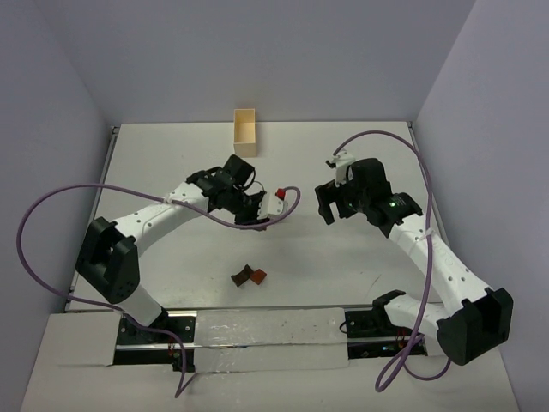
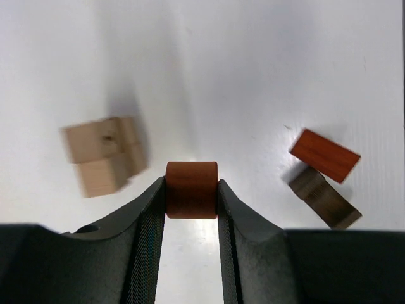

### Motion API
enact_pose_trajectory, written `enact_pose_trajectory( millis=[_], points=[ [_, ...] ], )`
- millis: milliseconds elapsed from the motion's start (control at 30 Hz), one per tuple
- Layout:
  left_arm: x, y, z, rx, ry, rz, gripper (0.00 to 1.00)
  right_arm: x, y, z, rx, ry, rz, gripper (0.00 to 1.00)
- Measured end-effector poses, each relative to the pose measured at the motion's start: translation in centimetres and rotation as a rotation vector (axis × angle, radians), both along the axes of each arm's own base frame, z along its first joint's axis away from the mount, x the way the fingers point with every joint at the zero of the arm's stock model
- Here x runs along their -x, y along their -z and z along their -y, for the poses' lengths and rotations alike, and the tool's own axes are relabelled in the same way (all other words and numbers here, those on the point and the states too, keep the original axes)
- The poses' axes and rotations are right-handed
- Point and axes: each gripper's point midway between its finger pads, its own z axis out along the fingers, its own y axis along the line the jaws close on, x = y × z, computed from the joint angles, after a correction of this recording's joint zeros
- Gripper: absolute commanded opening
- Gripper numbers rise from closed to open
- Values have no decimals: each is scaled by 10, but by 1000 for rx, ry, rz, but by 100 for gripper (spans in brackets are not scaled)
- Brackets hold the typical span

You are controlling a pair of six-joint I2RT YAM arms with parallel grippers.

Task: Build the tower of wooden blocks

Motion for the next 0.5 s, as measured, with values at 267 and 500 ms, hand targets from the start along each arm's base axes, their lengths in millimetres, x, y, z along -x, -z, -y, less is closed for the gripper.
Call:
enact_pose_trajectory(
  millis=[267, 500],
  points=[
    [-19, -43, 7, 10, -124, 10, 0, -23, -32, 26, 50, 70, 82, 96],
    [-36, -34, 10, -62, -171, -16, 0, -38, -39, 43, 58, 127, 87, 96]
  ],
)
